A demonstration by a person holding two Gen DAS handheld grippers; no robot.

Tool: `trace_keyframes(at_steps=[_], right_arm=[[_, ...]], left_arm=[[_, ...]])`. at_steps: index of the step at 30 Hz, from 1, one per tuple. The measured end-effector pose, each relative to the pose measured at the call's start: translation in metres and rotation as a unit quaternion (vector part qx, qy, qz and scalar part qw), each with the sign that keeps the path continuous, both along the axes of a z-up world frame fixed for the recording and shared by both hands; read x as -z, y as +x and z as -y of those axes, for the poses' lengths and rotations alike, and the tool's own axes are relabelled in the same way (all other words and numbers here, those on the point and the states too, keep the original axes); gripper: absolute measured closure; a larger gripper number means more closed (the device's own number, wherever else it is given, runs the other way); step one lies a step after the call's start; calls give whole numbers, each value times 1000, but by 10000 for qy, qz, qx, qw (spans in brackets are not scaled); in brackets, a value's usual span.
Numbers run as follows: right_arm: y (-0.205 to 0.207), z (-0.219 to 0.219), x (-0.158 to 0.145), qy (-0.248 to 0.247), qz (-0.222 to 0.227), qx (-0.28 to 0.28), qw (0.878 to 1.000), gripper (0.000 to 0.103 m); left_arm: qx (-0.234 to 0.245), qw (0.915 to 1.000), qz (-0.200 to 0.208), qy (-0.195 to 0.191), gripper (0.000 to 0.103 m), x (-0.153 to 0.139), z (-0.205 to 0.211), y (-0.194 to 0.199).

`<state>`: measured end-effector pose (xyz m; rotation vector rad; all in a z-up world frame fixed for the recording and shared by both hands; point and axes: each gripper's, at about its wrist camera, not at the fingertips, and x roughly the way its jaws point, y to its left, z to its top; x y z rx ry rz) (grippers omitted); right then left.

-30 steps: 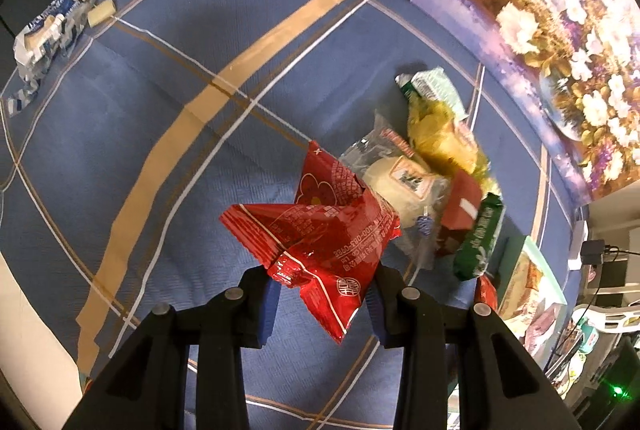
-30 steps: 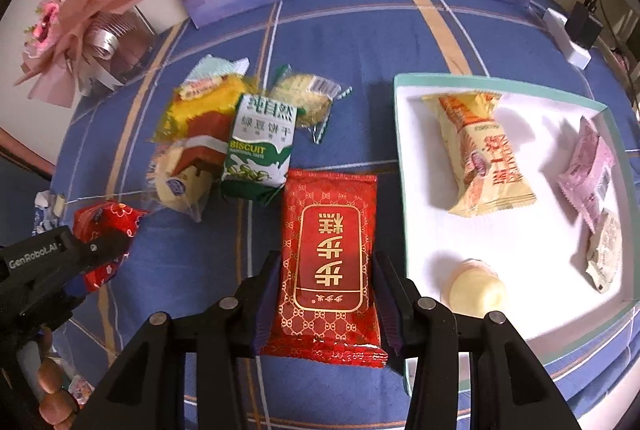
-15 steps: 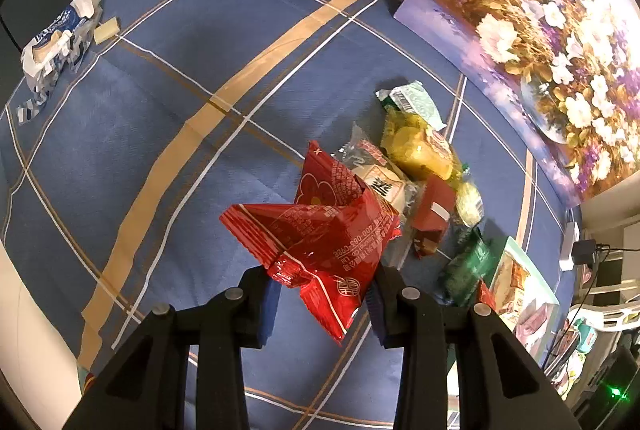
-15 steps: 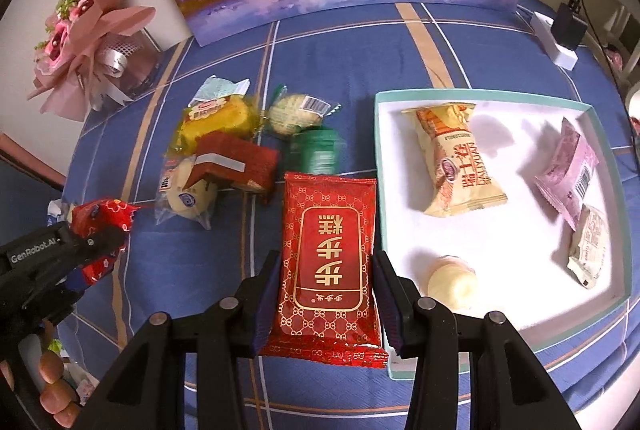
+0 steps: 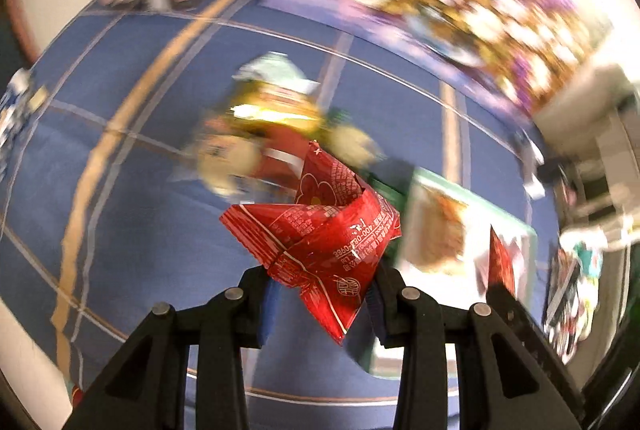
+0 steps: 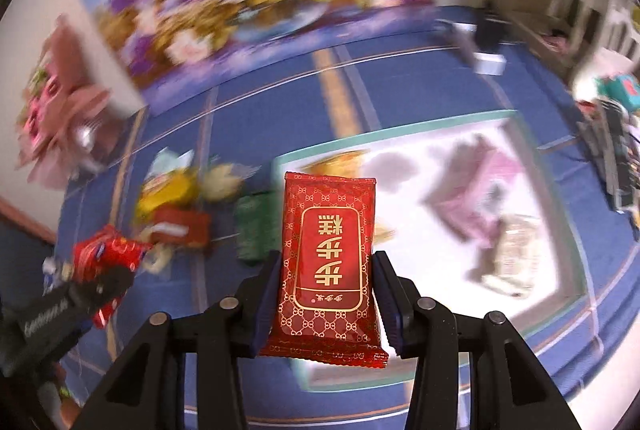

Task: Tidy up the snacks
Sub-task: 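Carry both red packets into the white tray and open both tools to release them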

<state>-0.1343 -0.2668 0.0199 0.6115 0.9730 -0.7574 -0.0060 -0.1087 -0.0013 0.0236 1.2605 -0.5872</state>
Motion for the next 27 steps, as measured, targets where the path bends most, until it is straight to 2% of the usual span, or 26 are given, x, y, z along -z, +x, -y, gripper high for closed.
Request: trace_keyframes(at_steps=[6,9,20,27], right_arm=[[-36,37,-7,103,147,488,9986,56],[-47,47,-8,79,117,581,9982,55],[-46,58,29,565,-187,545,9967,55],[-47,58,40,723,-277,532,9956,55]], left_arm=[[797,9968,13,112,64,1,52,-38],[1014,9945,99,253,64,9,70,-52],[1253,9869,109,1011,64,54,96,-68],[1419,9831,95,1157,64,64,105,-83]])
